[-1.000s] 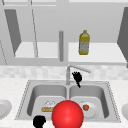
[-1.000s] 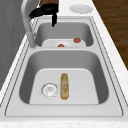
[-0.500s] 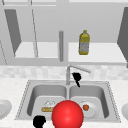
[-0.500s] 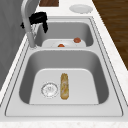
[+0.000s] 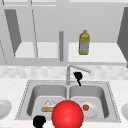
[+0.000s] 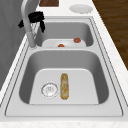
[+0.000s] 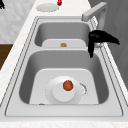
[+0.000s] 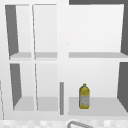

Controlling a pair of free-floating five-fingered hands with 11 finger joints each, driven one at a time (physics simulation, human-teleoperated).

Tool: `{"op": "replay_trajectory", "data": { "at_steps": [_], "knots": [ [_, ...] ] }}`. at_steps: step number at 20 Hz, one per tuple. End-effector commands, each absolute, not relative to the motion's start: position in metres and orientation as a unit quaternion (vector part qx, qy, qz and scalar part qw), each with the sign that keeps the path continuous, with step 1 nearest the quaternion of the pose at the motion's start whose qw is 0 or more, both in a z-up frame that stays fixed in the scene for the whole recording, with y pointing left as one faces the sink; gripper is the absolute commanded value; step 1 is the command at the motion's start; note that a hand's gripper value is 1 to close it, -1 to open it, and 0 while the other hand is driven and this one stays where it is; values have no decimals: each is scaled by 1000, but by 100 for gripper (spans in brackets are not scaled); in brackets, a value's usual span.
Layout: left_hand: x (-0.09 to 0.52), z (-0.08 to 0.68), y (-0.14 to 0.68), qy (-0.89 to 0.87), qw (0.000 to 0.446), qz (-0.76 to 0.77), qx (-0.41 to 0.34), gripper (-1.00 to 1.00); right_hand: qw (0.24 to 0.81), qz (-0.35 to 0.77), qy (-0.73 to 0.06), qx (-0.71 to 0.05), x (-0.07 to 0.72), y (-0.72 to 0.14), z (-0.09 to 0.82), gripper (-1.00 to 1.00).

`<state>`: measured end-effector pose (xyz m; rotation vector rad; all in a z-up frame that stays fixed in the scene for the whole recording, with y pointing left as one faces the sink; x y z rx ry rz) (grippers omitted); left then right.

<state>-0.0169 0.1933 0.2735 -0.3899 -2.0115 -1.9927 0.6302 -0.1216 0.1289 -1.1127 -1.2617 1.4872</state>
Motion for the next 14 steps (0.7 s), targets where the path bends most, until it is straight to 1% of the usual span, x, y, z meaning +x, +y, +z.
{"op": "replay_trajectory", "data": {
  "at_steps": [1,3,4,5,14],
  "knots": [
    [-17,274,193,-697,141,-690,-135,0,463,625,-477,-410,646,-122,121,-100],
    [-17,274,193,-697,141,-690,-135,0,464,626,-475,-409,648,-119,121,-100],
    [-17,274,193,-697,141,-690,-135,0,464,627,-474,-410,648,-117,121,100],
    [-17,274,193,-697,141,-690,-135,0,457,630,-470,-416,650,-114,120,100],
    [-17,274,193,-697,141,-690,-135,0,480,618,-463,-416,679,-119,119,100]
  ]
}}
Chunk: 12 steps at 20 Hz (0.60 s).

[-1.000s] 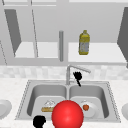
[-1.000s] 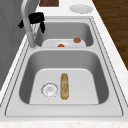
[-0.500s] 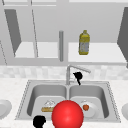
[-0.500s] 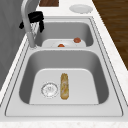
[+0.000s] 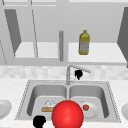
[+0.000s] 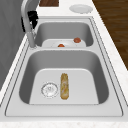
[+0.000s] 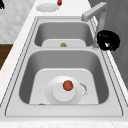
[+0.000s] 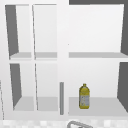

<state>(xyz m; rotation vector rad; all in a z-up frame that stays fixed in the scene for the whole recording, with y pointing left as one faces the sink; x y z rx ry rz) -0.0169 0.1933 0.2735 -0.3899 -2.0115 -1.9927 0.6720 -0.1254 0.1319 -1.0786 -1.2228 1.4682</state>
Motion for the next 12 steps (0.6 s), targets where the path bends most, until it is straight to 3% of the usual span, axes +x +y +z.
{"op": "replay_trajectory", "data": {
  "at_steps": [1,12],
  "knots": [
    [-17,274,193,-697,141,-690,-135,0,481,616,-463,-417,682,-120,117,100],
    [-17,274,193,-697,141,-690,-135,0,478,598,-476,-433,686,-134,100,100]
  ]
}}
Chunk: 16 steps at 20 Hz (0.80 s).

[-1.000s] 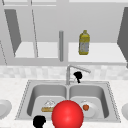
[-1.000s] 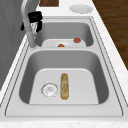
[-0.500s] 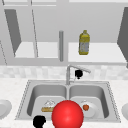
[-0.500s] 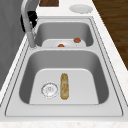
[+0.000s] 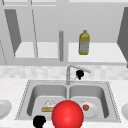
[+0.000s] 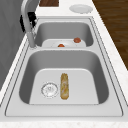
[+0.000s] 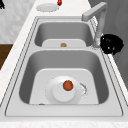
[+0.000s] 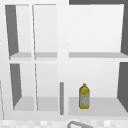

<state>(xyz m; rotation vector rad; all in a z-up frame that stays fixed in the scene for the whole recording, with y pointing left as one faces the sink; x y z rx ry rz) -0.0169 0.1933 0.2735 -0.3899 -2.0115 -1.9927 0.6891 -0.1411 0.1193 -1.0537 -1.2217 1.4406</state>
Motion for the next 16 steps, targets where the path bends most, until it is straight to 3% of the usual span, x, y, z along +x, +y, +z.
{"op": "replay_trajectory", "data": {
  "at_steps": [1,7,8,11,16],
  "knots": [
    [-17,274,193,-697,141,-690,-135,0,478,598,-474,-435,686,-133,98,100],
    [-17,274,193,-697,141,-690,-135,0,481,591,-476,-439,695,-124,113,100],
    [-17,274,193,-697,141,-690,-135,0,484,589,-474,-441,698,-120,123,-100],
    [-17,274,193,-697,141,-690,-135,0,522,612,-422,-420,699,-114,149,-100],
    [-17,274,193,-697,141,-690,-135,0,535,673,-310,-406,690,-93,158,-100]
  ]
}}
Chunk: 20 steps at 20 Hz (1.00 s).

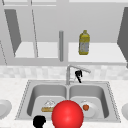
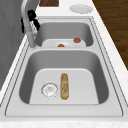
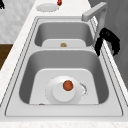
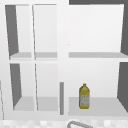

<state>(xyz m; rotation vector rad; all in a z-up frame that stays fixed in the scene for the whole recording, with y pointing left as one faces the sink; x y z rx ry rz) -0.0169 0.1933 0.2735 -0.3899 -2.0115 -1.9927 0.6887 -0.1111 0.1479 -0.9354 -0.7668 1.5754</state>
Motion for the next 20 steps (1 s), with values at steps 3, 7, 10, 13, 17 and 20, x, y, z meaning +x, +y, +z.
{"op": "replay_trajectory", "data": {
  "at_steps": [3,7,10,13,17,20],
  "knots": [
    [-17,274,193,-697,141,-690,-135,0,528,693,-263,-414,683,-78,158,-100],
    [-17,274,193,-697,141,-690,-135,0,519,710,-214,-424,679,-56,166,-100],
    [-17,274,193,-697,141,-690,-135,0,513,722,-184,-426,673,-37,161,-100],
    [-17,274,193,-697,141,-690,-135,0,510,725,-173,-429,672,-29,147,-100],
    [-17,274,193,-697,141,-690,-135,0,525,701,-206,-438,669,-64,123,-100],
    [-17,274,193,-697,141,-690,-135,0,512,704,-222,-439,660,-83,109,-100]
  ]
}}
